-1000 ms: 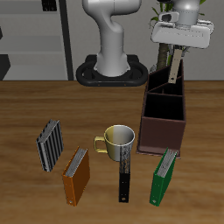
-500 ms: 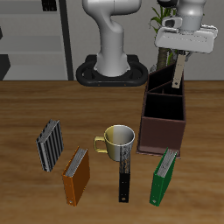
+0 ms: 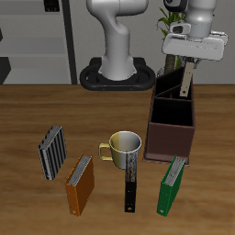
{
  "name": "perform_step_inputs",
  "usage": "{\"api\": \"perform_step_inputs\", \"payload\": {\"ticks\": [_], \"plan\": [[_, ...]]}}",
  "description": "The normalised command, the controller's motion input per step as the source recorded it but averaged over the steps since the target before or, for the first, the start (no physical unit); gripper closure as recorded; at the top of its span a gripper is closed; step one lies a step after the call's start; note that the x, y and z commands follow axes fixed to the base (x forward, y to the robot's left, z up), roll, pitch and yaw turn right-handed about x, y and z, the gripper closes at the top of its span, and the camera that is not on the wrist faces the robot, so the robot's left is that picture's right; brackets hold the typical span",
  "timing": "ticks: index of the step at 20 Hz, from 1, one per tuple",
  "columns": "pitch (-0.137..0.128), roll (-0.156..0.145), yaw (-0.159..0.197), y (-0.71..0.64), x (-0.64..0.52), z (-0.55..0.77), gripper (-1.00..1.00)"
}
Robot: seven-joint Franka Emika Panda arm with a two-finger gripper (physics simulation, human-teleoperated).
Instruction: Place the yellow book into the left desk caddy's back compartment
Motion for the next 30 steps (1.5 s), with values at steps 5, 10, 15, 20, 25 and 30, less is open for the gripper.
{"api": "perform_step_inputs", "payload": {"ticks": [5, 10, 15, 20, 25, 30], "plan": [[0.028, -0.002, -0.004, -0.01, 0.02, -0.17, 1.00], [0.016, 0.024, 0.009, 0.05, 0.00, -0.20, 1.00], [0.023, 0.009, 0.001, -0.03, 0.06, -0.22, 1.00], [0.020, 0.001, 0.000, -0.01, 0.08, -0.17, 1.00], [0.039, -0.005, 0.006, -0.02, 0.14, -0.27, 1.00], [0.044, -0.002, 0.010, -0.02, 0.10, -0.25, 1.00]]}}
